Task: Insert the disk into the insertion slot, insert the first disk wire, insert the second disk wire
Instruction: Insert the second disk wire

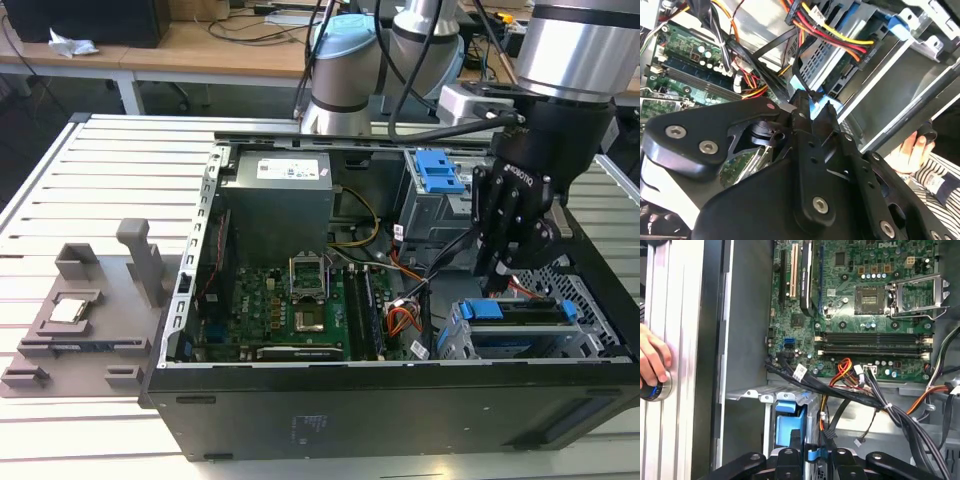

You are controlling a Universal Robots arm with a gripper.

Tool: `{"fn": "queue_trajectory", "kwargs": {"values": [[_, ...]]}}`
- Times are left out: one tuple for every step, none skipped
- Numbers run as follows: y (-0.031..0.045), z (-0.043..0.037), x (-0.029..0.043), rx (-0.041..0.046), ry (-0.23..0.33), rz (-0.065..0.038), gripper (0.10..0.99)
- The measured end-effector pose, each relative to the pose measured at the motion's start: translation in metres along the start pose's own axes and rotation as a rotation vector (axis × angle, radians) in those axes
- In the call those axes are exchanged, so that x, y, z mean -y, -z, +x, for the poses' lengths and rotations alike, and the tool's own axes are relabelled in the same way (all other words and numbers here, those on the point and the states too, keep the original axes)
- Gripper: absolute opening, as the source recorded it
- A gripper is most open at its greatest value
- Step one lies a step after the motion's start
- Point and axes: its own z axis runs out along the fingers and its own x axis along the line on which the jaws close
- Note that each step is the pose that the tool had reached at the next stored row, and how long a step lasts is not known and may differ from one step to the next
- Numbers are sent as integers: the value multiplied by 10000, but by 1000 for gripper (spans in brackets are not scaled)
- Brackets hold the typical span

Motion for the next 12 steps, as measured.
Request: {"fn": "queue_trajectory", "kwargs": {"values": [[0,0,0,-2,0,0,302],[-1,0,0,-3,-1,0,302],[-1,0,0,-4,-2,0,302],[-1,0,1,-6,-1,0,302],[-1,0,1,-7,-1,0,302],[-1,0,1,-9,-1,0,290],[-1,0,1,-12,-1,0,157],[-1,0,1,-15,-1,0,145],[-1,0,1,-16,-1,-1,145],[-1,0,1,-18,-1,0,145],[-1,0,1,-20,-1,-1,145],[-1,0,1,-21,-1,-1,145]]}}
